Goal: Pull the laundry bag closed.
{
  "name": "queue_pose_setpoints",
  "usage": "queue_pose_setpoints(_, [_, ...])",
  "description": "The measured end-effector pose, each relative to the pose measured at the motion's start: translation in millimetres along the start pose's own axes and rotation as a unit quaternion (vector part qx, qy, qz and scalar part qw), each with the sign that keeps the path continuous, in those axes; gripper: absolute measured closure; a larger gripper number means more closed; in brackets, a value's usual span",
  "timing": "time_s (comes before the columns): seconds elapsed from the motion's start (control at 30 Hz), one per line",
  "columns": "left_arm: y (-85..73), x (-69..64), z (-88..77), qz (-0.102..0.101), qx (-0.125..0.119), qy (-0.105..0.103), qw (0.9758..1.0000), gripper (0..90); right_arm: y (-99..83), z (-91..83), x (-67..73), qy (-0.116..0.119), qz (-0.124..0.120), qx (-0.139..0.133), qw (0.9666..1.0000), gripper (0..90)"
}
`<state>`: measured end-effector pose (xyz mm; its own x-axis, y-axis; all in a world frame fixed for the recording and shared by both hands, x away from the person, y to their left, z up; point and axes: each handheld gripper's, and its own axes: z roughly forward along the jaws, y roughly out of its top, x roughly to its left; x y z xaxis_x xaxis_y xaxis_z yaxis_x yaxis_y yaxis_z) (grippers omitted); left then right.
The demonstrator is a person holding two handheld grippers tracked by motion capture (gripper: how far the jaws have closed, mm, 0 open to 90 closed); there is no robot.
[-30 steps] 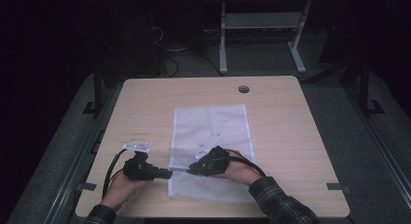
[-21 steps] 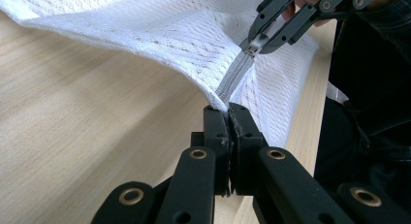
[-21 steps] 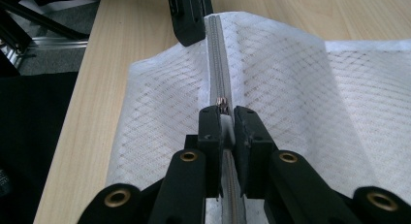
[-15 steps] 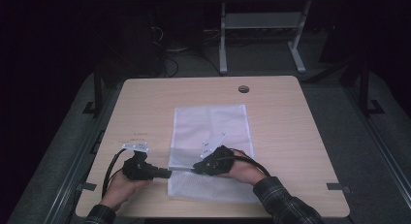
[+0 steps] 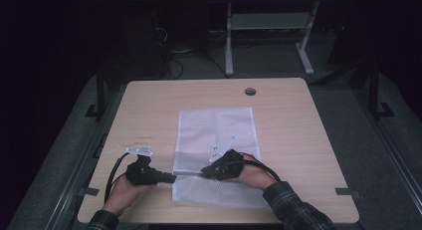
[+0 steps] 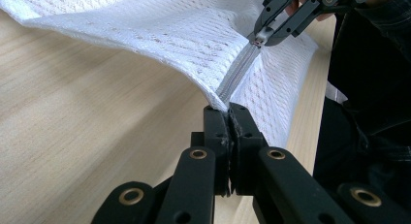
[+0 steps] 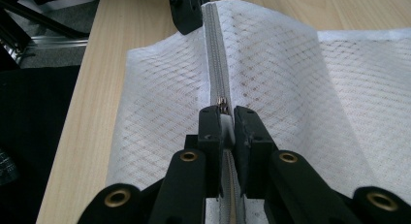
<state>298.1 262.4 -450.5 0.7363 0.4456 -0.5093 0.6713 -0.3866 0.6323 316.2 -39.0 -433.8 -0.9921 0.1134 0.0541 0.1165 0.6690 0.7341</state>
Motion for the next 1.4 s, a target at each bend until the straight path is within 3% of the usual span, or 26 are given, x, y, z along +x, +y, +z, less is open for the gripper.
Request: queue_pose_setpoints(1.4, [-1.2,1.5,-4.9,-0.003,-0.005,0.008,1.0,87.6,-21.9,-25.5,-3.6,-0.013,0.017,0.007,0.9997,81.7])
